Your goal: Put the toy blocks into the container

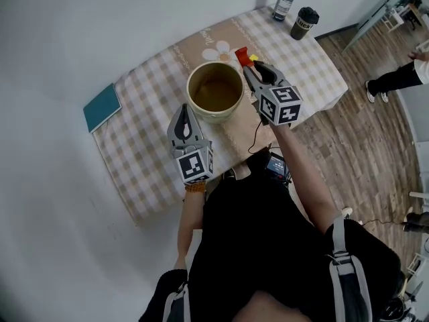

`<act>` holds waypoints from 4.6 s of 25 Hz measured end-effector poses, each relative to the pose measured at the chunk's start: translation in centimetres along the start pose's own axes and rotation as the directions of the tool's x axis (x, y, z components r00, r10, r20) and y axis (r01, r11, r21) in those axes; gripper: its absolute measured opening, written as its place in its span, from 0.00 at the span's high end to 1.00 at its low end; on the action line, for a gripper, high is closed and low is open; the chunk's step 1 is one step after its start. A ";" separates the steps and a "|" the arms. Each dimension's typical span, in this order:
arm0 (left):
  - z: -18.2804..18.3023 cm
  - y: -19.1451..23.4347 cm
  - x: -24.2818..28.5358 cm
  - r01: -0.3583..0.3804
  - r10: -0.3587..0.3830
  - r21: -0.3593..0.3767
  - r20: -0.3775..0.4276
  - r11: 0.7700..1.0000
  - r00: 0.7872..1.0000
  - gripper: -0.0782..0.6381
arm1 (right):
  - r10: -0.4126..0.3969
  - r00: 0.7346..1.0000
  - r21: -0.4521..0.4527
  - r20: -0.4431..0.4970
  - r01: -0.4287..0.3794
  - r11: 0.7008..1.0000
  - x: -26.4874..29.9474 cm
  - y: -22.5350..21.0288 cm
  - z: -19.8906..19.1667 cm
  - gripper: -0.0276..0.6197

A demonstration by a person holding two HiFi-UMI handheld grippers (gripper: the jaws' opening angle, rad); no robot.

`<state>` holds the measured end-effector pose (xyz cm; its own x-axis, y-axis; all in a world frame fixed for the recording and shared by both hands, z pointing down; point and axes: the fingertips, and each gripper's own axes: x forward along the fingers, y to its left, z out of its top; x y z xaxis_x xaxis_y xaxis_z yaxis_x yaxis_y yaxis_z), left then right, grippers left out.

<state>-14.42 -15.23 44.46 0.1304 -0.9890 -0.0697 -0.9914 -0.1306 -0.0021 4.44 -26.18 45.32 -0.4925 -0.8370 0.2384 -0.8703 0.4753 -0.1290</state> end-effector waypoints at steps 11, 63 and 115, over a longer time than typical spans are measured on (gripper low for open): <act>-0.3 0.3 -0.8 -0.013 0.013 0.000 -0.002 1.000 1.000 0.89 | 0.138 0.989 -0.075 -0.059 -0.143 0.987 0.7 7.1 -1.1 0.76; -1.1 -1.3 -0.9 -0.014 0.014 0.017 -0.025 1.000 1.000 0.89 | 0.187 0.982 -0.145 0.003 -0.185 0.972 -0.7 5.6 -1.0 0.57; -4.1 1.7 0.3 -0.141 0.150 0.077 -0.129 0.987 0.980 0.89 | -0.222 0.869 -0.130 -0.441 0.183 0.974 5.8 -21.2 -19.8 0.76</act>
<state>-16.00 -15.99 48.51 -0.0202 -0.9980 0.0606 -0.9975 0.0160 -0.0688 20.12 -35.70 68.51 -0.2322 -0.7140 0.6605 -0.9377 0.3448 0.0430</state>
